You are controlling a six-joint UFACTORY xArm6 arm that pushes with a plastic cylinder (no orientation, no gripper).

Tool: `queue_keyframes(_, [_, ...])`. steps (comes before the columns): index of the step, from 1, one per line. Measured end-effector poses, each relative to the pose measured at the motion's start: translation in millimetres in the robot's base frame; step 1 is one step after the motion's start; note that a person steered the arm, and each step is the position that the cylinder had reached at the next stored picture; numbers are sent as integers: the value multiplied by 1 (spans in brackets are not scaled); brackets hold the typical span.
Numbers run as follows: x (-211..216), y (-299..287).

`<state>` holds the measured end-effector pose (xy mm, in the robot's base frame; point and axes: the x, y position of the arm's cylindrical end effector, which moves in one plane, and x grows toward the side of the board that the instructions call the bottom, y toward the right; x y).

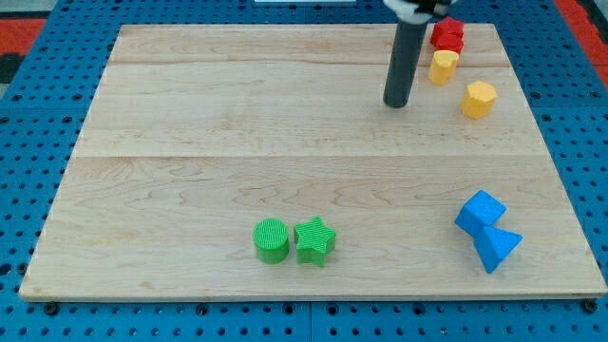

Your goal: Place the yellow hexagon to the bottom right of the yellow heart

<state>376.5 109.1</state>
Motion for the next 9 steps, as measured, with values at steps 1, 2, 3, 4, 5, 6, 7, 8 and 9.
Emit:
queue_keyframes(1, [46,12])
queue_keyframes(2, [68,65])
queue_keyframes(3, [56,128])
queue_keyframes(4, [20,153])
queue_keyframes(5, [-10,152])
queue_keyframes(6, [-28,144])
queue_keyframes(7, [-37,139])
queue_keyframes(8, [-8,144])
queue_keyframes(9, [10,131])
